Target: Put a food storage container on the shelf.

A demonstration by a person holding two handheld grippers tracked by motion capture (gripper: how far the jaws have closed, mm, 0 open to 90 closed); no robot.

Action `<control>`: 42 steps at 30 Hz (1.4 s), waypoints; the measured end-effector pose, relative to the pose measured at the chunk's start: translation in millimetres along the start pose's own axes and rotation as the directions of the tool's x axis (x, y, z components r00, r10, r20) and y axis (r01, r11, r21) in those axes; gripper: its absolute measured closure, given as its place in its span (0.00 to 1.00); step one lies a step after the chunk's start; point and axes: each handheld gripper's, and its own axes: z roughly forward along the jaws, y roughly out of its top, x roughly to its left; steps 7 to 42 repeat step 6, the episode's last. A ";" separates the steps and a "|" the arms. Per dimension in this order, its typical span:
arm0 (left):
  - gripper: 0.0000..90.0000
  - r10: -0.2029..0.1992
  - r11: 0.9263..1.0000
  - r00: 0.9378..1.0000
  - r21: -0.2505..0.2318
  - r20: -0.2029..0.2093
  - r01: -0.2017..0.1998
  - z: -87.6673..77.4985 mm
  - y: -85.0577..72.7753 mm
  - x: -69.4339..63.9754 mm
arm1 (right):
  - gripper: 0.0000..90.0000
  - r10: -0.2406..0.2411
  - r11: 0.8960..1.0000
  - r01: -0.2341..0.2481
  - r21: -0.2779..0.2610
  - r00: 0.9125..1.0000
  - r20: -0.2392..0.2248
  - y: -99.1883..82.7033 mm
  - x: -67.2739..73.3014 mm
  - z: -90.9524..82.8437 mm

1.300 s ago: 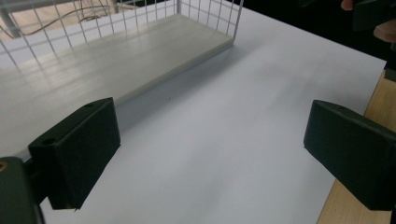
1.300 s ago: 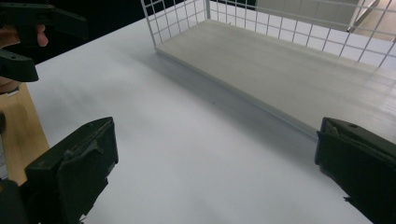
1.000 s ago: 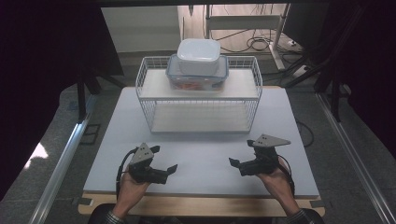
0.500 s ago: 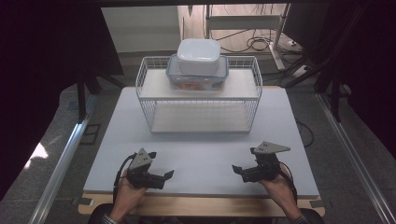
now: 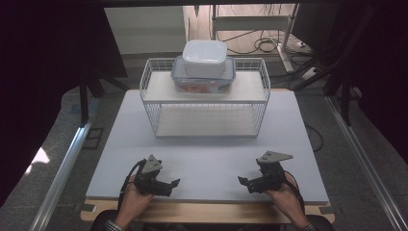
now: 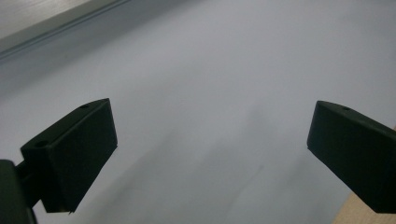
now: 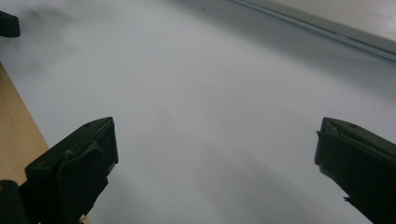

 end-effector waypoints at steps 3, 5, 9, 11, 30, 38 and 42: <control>0.01 0.004 1.000 1.000 0.022 -0.005 -0.004 2.0 -0.4 -0.1 | 0.00 0.007 1.000 -0.007 0.025 1.000 0.013 -2.1 -1.2 3.3; 0.01 0.006 1.000 1.000 0.024 -0.007 -0.006 2.6 0.0 -0.5 | 0.00 0.011 0.999 -0.011 0.035 1.000 0.019 -2.9 -2.1 4.2; 0.01 0.008 1.000 1.000 0.023 -0.008 -0.008 2.6 0.3 -0.7 | 0.00 0.012 0.999 -0.012 0.036 1.000 0.022 -3.1 -2.3 4.7; 0.01 0.008 1.000 1.000 0.023 -0.008 -0.008 2.6 0.3 -0.7 | 0.00 0.012 0.999 -0.012 0.036 1.000 0.022 -3.1 -2.3 4.7; 0.01 0.008 1.000 1.000 0.023 -0.008 -0.008 2.6 0.3 -0.7 | 0.00 0.012 0.999 -0.012 0.036 1.000 0.022 -3.1 -2.3 4.7; 0.01 0.008 1.000 1.000 0.023 -0.008 -0.008 2.6 0.3 -0.7 | 0.00 0.012 0.999 -0.012 0.036 1.000 0.022 -3.1 -2.3 4.7; 0.01 0.008 1.000 1.000 0.023 -0.008 -0.008 2.6 0.3 -0.7 | 0.00 0.012 0.999 -0.012 0.036 1.000 0.022 -3.1 -2.3 4.7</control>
